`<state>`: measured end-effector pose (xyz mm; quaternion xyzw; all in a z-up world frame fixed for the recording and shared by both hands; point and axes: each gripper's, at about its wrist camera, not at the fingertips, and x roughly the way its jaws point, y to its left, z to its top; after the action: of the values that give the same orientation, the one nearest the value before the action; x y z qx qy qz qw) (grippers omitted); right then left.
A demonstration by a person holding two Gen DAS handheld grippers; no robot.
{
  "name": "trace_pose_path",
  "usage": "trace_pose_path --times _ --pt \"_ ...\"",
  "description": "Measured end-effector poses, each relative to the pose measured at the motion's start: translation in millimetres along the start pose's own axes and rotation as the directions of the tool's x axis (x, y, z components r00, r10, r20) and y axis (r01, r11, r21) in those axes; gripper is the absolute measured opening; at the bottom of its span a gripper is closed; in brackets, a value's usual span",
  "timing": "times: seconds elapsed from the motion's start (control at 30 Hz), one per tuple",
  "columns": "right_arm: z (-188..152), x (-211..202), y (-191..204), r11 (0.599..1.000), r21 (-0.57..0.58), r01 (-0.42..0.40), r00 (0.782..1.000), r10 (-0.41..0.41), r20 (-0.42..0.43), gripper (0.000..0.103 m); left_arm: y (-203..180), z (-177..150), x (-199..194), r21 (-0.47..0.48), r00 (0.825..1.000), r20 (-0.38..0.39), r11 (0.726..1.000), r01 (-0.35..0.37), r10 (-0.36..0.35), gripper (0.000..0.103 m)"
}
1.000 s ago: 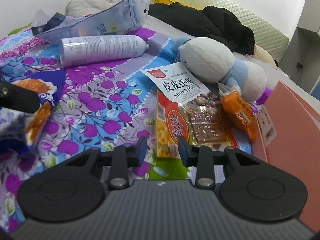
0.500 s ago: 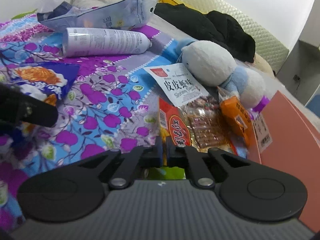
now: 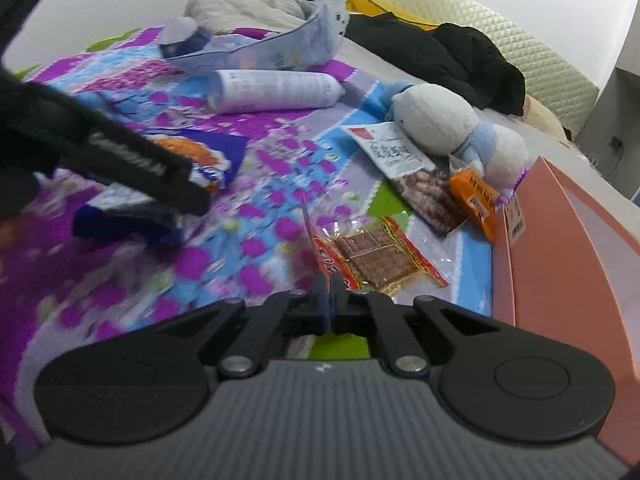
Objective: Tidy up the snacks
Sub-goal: 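Lift the blue bag with left tool while right tool lifts the strip bag toward the box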
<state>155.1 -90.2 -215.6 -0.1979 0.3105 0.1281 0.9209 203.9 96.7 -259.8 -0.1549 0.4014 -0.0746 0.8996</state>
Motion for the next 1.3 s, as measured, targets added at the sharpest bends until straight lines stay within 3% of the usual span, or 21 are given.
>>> trace_pose_path --times 0.43,0.6,0.67,0.7,0.73,0.8,0.9,1.0,1.1,1.17,1.2,1.23,1.3 --pt "-37 -63 10 0.995 0.043 -0.089 0.989 0.094 -0.114 0.007 -1 -33 -36 -0.023 0.998 -0.011 0.998 0.055 -0.055 0.081" --pt "-43 -70 6 0.993 0.078 -0.083 0.983 0.095 -0.157 0.007 10 -35 -38 -0.129 0.999 0.002 0.991 0.044 -0.044 0.093" --pt "-42 -75 2 0.989 0.109 -0.096 0.981 0.113 -0.159 0.011 15 -35 -39 -0.171 0.998 0.006 0.983 0.063 -0.063 0.093" --pt "-41 -76 1 0.987 0.122 -0.105 0.979 0.124 -0.160 0.020 17 -35 -39 -0.184 0.997 0.005 0.980 0.071 -0.071 0.094" --pt "-41 -78 1 0.985 0.135 -0.112 0.978 0.133 -0.159 0.038 18 -35 -39 -0.194 0.997 0.004 0.978 0.075 -0.075 0.094" --pt "-39 -80 0 0.979 0.161 -0.121 0.979 0.144 -0.145 0.057 18 -35 -39 -0.201 0.997 0.004 0.976 0.077 -0.078 0.094" --pt "-34 -79 -2 0.973 0.196 -0.120 0.981 0.146 -0.124 0.057 18 -36 -41 -0.194 0.997 0.008 0.978 0.071 -0.071 0.094" --pt "-27 -66 -12 0.964 0.259 -0.057 0.988 0.092 -0.123 0.058 17 -37 -41 -0.189 0.998 0.008 0.980 0.070 -0.070 0.094" --pt "-23 -49 -29 0.926 0.378 -0.018 0.989 0.072 -0.130 0.058 17 -38 -42 -0.189 0.998 0.010 0.980 0.065 -0.064 0.094" --pt "-21 -35 -39 0.896 0.443 0.010 0.987 0.062 -0.147 0.066 17 -38 -43 -0.192 0.997 0.013 0.979 0.074 -0.073 0.094" --pt "-21 -31 -41 0.886 0.463 0.024 0.987 0.051 -0.149 0.083 17 -38 -43 -0.191 0.997 0.014 0.978 0.078 -0.076 0.094" --pt "-20 -27 -43 0.877 0.479 0.037 0.988 0.038 -0.147 0.088 17 -38 -43 -0.189 0.997 0.015 0.979 0.077 -0.076 0.094" --pt "-18 -19 -44 0.863 0.504 0.032 0.987 0.051 -0.150 0.088 17 -39 -43 -0.182 0.997 0.015 0.980 0.079 -0.077 0.094"
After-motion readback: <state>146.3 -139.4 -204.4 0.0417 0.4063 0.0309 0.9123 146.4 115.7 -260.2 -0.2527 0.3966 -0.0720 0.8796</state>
